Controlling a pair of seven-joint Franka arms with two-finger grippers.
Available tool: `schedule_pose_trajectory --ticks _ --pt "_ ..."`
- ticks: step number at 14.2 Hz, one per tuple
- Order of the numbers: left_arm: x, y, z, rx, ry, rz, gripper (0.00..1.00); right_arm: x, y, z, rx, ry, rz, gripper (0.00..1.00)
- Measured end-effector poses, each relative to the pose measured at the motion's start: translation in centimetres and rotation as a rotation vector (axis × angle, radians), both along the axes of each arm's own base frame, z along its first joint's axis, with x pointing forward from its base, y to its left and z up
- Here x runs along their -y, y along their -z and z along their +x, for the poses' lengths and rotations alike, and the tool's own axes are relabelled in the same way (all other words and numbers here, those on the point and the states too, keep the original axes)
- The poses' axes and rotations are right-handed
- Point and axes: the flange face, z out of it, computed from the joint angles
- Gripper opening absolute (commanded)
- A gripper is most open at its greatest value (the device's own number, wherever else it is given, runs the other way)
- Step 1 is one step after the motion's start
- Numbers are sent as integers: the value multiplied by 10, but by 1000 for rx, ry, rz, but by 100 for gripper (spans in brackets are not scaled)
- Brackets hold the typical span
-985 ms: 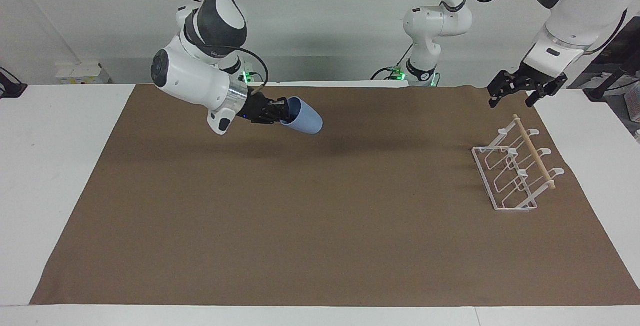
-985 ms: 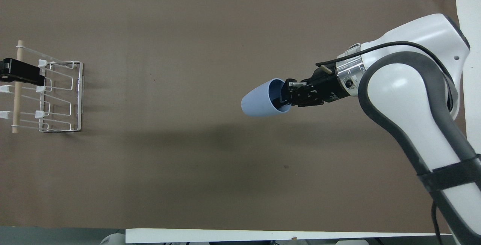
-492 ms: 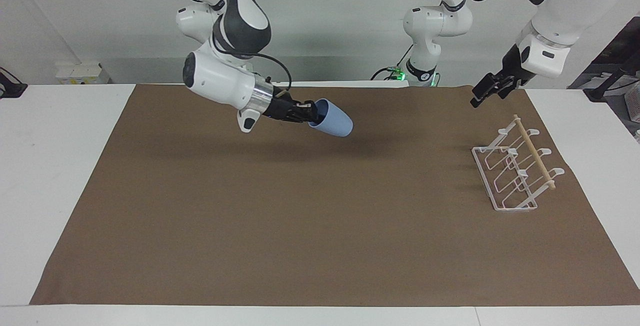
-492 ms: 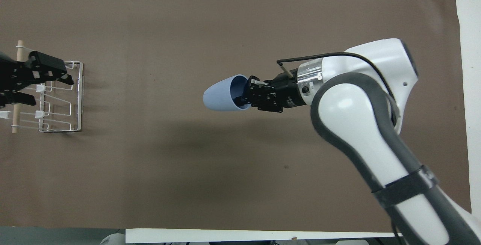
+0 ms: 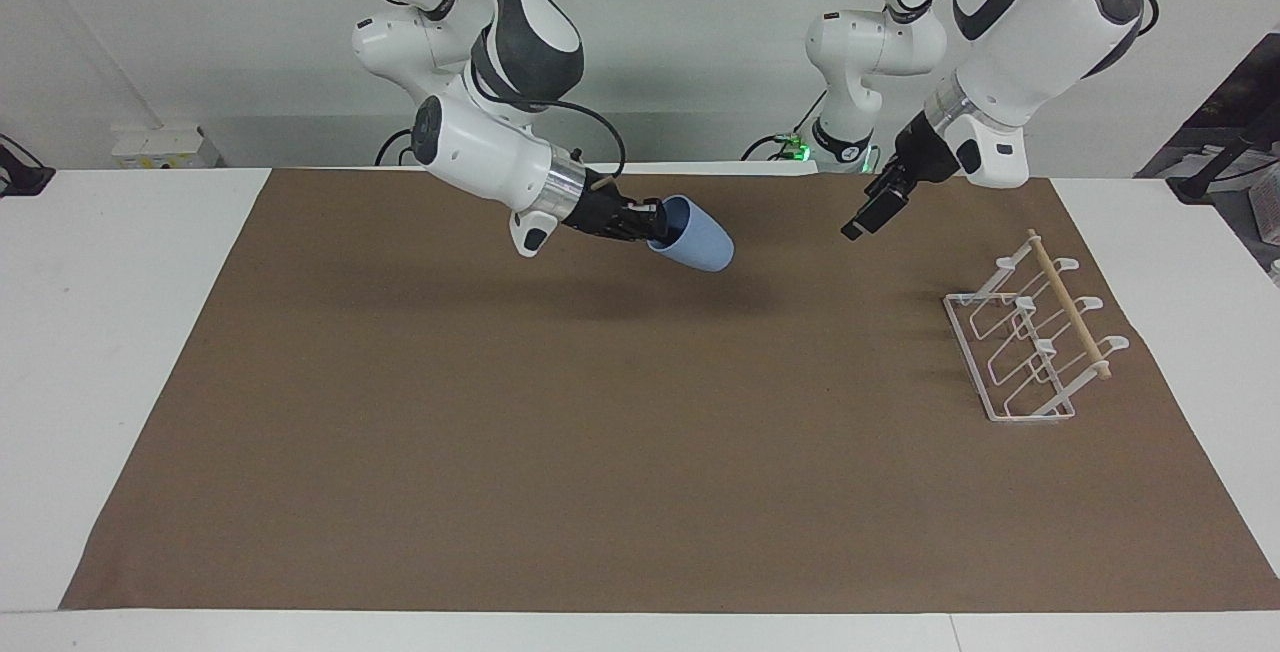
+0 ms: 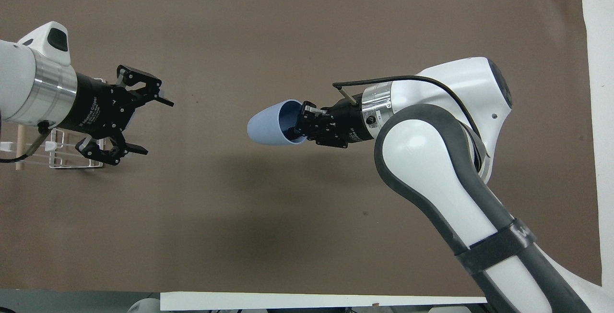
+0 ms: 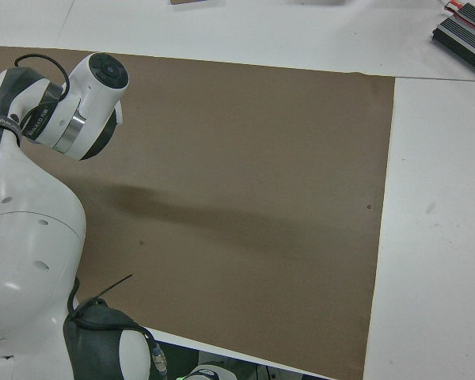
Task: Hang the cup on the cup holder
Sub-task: 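Hold the cup with the right gripper while the left gripper reaches it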
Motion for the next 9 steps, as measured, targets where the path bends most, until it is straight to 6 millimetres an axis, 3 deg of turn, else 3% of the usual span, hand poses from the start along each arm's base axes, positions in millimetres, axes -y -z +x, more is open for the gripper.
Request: schedule_pose_trajectory --ticks 6,9 --pt "44 30 -16 -101 -263 -168 100 0 0 0 0 0 0 0" --pt "83 36 -28 -103 -336 -225 100 0 0 0 0 0 0 0"
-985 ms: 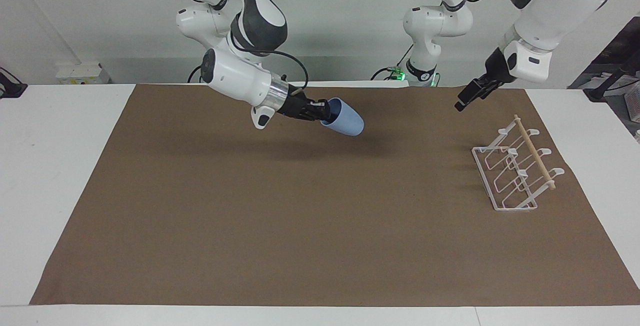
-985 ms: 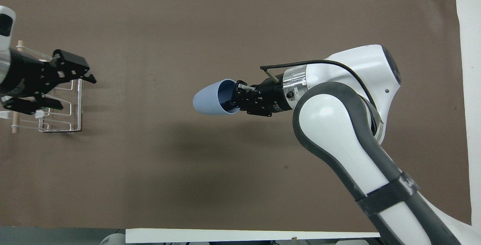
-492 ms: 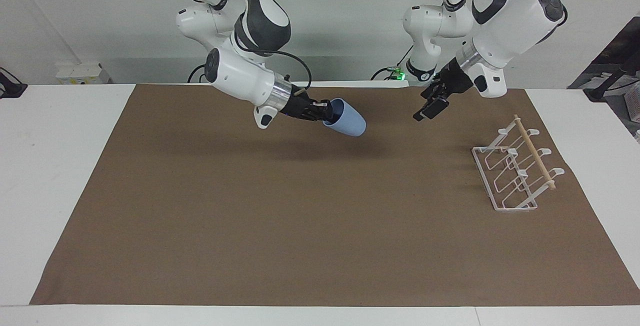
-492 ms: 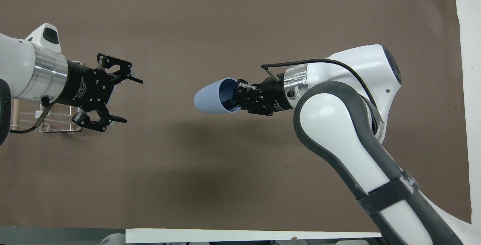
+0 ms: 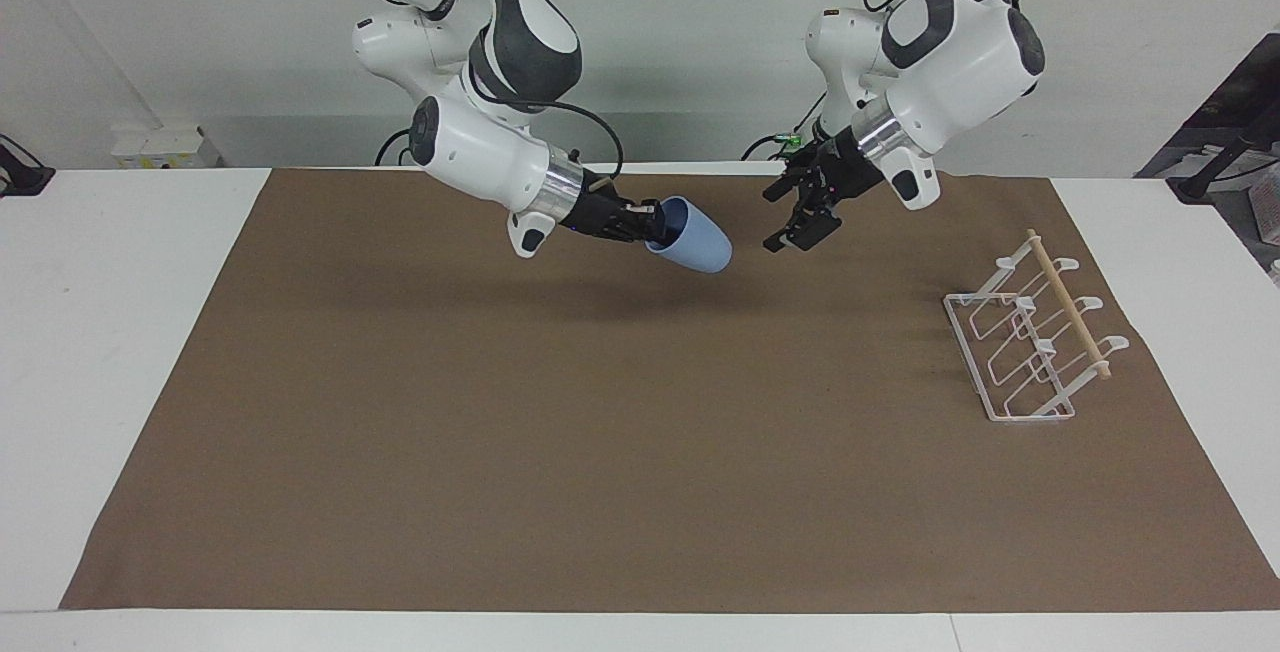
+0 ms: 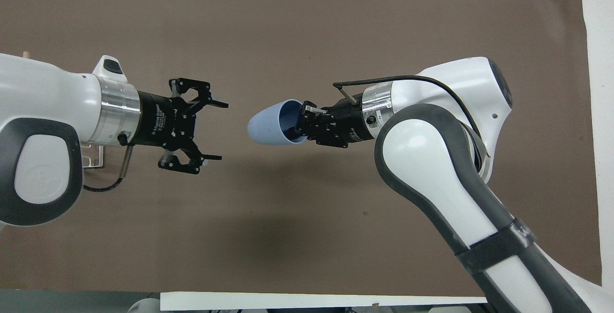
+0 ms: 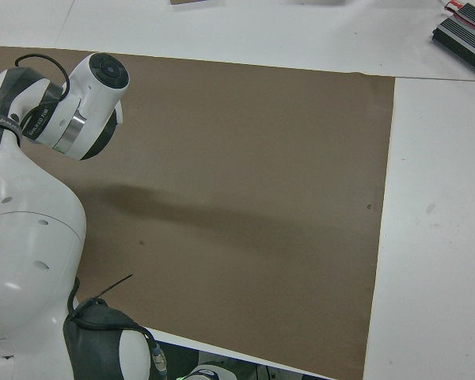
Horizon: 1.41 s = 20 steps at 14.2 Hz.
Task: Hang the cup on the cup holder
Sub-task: 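Hold the cup with the right gripper while the left gripper reaches it, then close the left gripper on the cup while the right gripper releases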
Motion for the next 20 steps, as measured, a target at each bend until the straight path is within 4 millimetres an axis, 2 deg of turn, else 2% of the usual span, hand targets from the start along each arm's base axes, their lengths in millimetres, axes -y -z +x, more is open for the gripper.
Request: schedule_pose_trajectory --ticks 2,5,9,10,12,14,15,19,20 --pt "22 3 -7 -4 -35 -43 99 0 0 0 0 0 0 0" --pt "47 20 -9 -32 -108 -54 100 0 0 0 0 0 0 0" --pt "52 33 -5 -49 -133 -45 96 0 0 0 0 0 0 0" --pt "52 35 -4 -53 -136 -43 88 0 0 0 0 0 0 0" --pt "52 38 -3 -58 -138 -41 66 0 0 0 0 0 0 0" --pt "51 38 -2 -55 -144 -42 57 1 1 0 -2 1 0 0" --pt "52 38 -1 -54 -144 -43 37 1 1 0 -6 5 2 0" --pt "52 37 -1 -52 -145 -44 36 1 0 1 -5 6 2 0" --pt "52 37 -1 -52 -145 -44 36 1 0 1 -5 6 2 13"
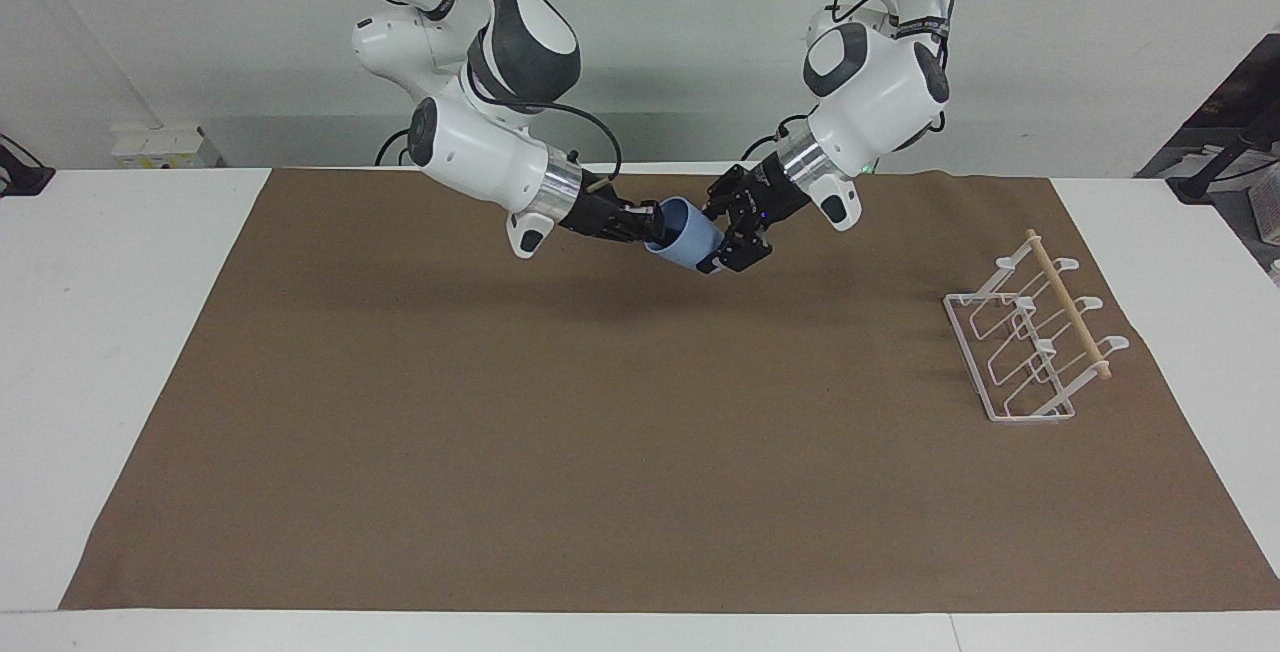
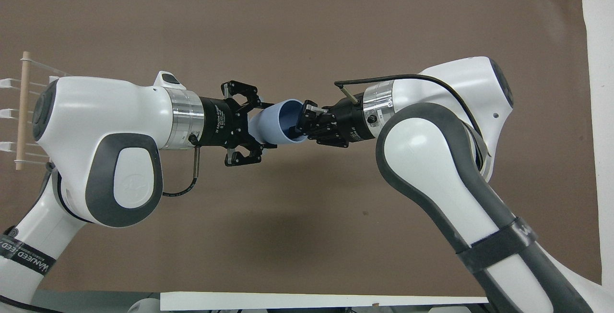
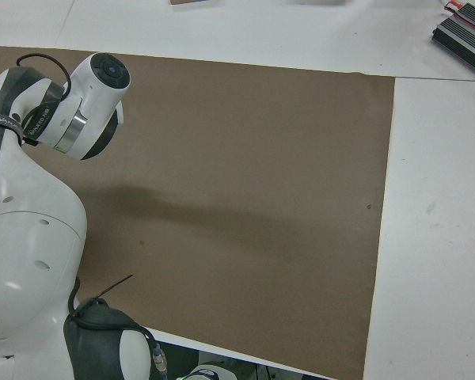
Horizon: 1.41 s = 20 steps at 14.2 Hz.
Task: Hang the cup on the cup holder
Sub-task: 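Close the left gripper on the cup while the right gripper releases, then carry the cup to the rack with the left gripper while the right withdraws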
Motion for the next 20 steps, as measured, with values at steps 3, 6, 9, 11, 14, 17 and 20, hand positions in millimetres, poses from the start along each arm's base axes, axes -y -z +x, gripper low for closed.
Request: schedule_pose_trajectory --ticks 3,6,9,11,14,17,20 --pt "0 -1 0 -14 -17 -1 36 0 0 0 -1 0 0 99" --pt "1 -2 0 -30 -39 -2 36 3 0 1 -1 6 0 99" --pt "-2 1 1 -27 -52 63 35 20 -4 9 10 11 -21 99" --pt "-10 5 6 -5 -68 184 35 51 -17 20 36 -12 -85 99" --pt "-44 17 17 27 -59 425 35 111 -48 34 101 -34 -227 99" --pt "-76 22 22 63 -31 765 35 161 -72 33 181 -44 -419 99" --pt "-117 5 34 129 -67 1124 36 209 -104 26 189 -79 -601 99"
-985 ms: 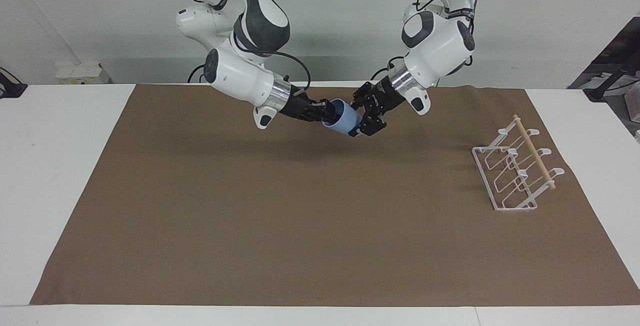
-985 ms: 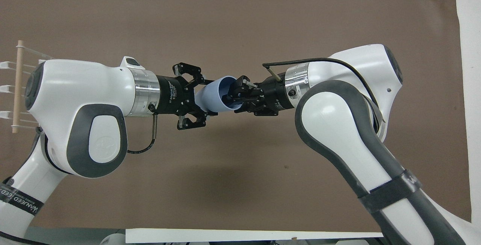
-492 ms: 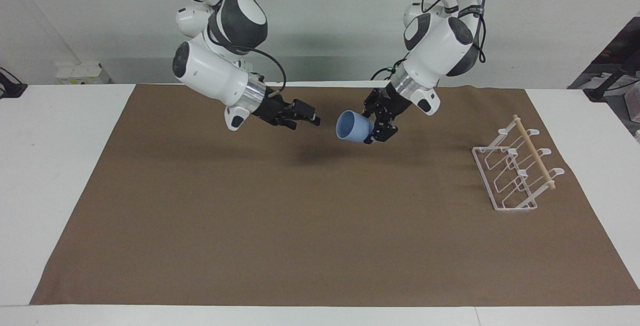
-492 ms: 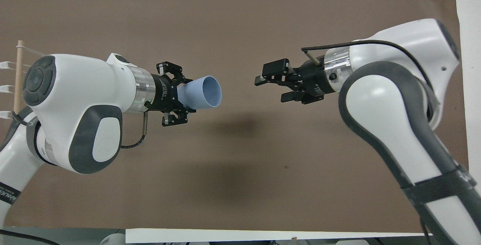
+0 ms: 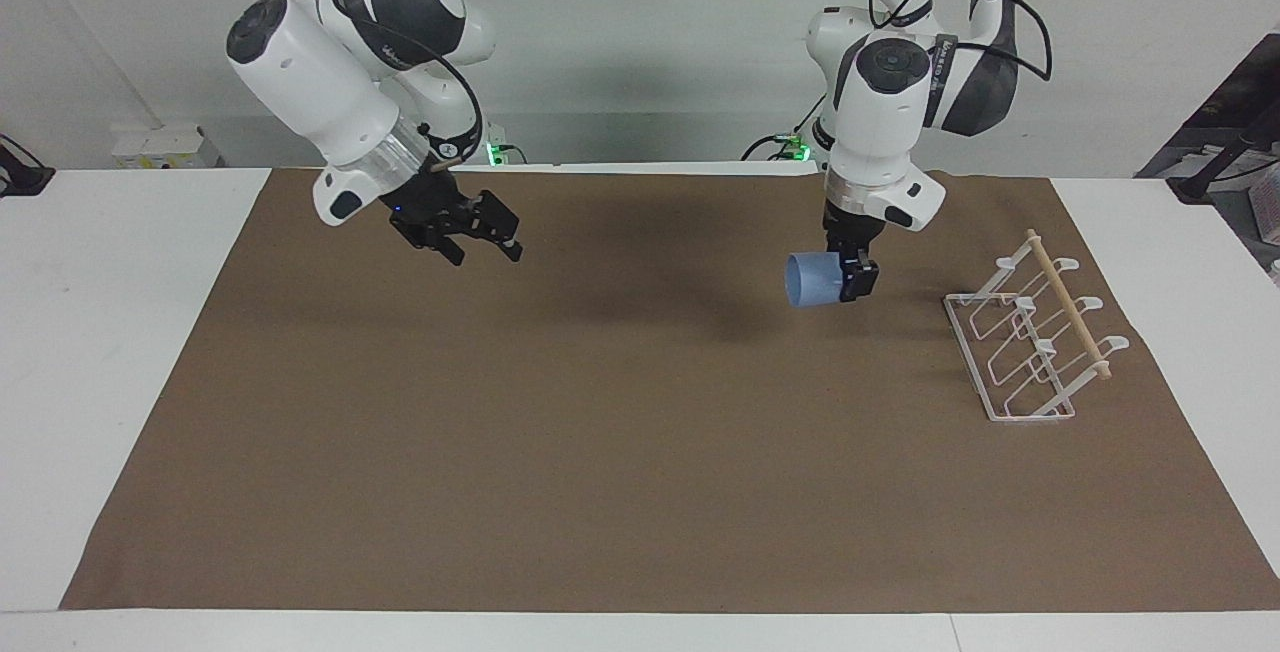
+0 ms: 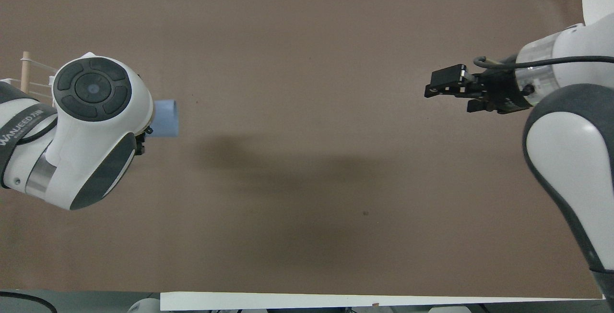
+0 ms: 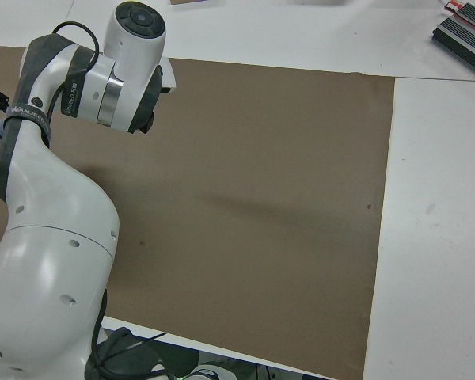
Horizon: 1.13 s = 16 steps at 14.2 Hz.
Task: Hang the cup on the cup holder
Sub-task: 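Carry the cup to the rack with the left gripper while the right withdraws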
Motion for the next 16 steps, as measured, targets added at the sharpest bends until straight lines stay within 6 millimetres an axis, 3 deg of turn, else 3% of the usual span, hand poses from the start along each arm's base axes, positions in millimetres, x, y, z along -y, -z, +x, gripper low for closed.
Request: schedule_pose_trajectory --ticks 3,7,13,16 --pt "-37 -17 15 87 2 259 36 39 -43 -11 -41 -16 -158 99" --pt "-67 -18 32 138 21 445 36 65 -83 -24 -68 -61 -267 99" --pt "-90 21 53 89 35 619 36 93 -84 -31 -121 -126 -293 99" --pt "-103 27 61 77 33 663 36 98 -81 -30 -133 -132 -290 99"
